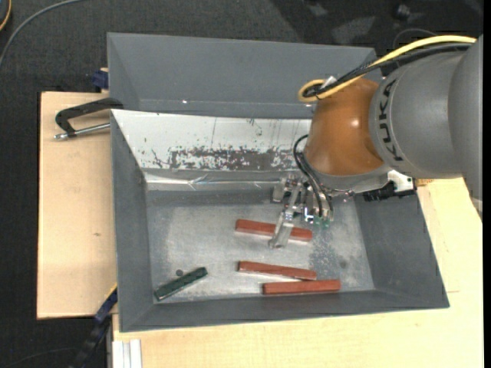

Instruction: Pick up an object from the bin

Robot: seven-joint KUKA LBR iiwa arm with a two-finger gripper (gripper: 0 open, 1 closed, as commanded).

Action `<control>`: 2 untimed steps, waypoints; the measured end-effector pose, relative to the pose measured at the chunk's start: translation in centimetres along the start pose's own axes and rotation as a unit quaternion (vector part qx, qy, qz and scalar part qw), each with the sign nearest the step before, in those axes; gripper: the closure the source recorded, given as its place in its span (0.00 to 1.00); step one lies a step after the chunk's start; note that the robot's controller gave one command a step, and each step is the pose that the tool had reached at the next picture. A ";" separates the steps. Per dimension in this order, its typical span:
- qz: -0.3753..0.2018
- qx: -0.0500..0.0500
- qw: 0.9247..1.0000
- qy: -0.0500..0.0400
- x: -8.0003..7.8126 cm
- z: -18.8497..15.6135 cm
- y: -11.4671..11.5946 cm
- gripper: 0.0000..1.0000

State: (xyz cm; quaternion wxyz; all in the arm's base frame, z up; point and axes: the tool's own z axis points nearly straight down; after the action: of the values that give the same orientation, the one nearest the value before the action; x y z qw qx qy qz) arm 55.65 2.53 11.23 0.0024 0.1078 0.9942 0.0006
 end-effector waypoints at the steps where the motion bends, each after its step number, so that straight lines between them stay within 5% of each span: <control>1: 0.023 0.000 1.000 0.004 0.3 4.4 1.7 0.00; 2: 0.022 0.000 1.000 0.003 0.2 4.4 1.8 0.00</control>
Offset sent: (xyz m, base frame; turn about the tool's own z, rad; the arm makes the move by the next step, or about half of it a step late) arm 0.0015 0.0150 -0.0423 0.0478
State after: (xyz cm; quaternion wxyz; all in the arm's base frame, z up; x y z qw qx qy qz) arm 55.83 4.30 6.88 -0.0004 0.1297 0.9916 0.0006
